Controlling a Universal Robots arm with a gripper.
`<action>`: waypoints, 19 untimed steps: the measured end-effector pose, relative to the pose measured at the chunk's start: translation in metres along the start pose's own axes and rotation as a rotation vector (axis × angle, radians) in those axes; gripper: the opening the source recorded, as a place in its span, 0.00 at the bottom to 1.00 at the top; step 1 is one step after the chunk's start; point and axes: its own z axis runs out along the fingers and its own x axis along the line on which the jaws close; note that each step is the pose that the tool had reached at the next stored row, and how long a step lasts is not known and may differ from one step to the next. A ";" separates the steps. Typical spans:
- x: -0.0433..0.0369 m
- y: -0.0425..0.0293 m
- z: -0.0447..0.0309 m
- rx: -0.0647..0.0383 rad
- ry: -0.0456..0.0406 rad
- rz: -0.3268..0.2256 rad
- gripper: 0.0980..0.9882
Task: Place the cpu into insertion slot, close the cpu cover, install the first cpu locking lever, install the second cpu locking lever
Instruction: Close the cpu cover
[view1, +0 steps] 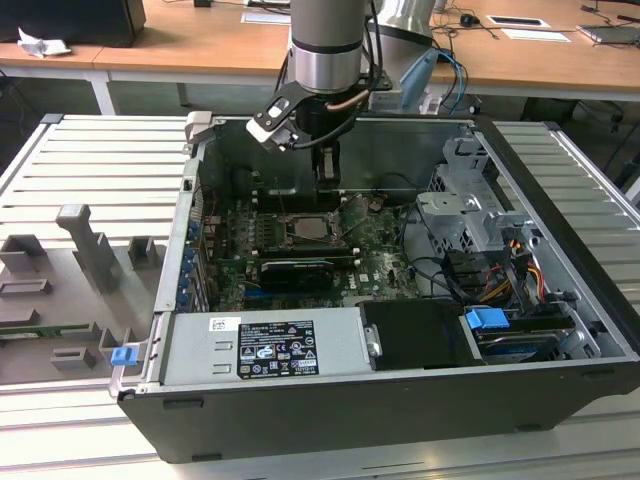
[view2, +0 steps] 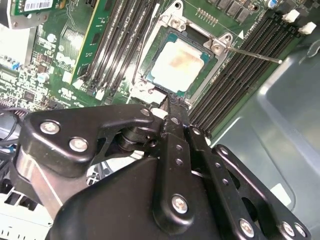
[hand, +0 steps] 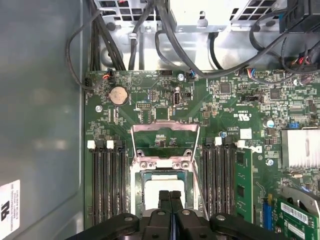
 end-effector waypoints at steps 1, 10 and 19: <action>0.0001 0.0009 0.0000 0.000 0.0003 0.000 0.01; 0.0002 0.0152 0.0008 0.000 0.0001 0.000 0.01; 0.0005 0.0327 0.0023 0.000 -0.0002 0.000 0.01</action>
